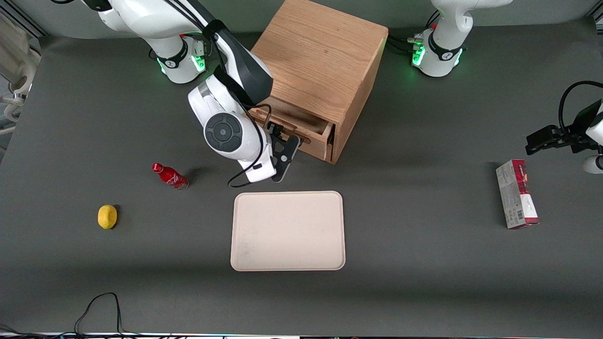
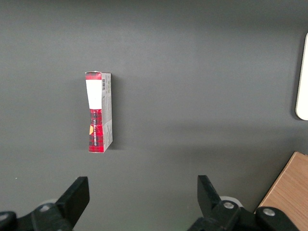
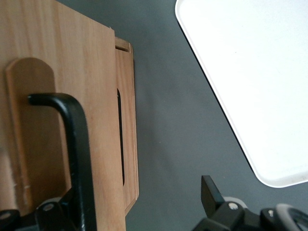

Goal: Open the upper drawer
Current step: 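Pull the upper drawer outward from the cabinet with the right gripper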

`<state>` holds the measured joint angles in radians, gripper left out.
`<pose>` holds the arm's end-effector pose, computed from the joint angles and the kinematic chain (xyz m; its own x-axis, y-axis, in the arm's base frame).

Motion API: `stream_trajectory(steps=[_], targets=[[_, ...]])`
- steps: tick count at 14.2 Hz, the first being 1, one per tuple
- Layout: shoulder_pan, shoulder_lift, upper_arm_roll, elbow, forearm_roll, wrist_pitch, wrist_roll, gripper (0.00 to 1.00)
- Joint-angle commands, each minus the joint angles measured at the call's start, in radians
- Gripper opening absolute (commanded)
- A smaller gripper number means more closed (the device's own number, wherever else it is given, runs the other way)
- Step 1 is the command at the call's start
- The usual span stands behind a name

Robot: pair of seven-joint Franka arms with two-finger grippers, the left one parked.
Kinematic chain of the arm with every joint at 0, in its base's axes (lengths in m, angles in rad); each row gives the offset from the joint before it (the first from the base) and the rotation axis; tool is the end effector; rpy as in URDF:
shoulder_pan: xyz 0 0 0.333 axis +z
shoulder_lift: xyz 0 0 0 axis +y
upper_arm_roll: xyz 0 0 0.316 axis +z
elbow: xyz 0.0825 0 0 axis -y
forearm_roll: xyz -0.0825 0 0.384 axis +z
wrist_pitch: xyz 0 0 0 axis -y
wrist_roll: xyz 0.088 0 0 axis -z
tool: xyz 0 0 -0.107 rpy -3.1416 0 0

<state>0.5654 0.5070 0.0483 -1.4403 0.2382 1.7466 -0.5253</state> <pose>0.5459 0.4040 0.3855 0.4719 0.8799 -0.0554 0.8290 -0.4642 -0.3120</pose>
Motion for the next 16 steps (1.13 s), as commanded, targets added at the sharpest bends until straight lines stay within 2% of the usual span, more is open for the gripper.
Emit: stream_trajectory(steps=[1, 16], targets=[[-0.009, 0.008, 0.001, 0.038, 0.013, -0.03, -0.019, 1.0], [-0.059, 0.019, 0.001, 0.04, 0.001, -0.024, -0.056, 1.0]])
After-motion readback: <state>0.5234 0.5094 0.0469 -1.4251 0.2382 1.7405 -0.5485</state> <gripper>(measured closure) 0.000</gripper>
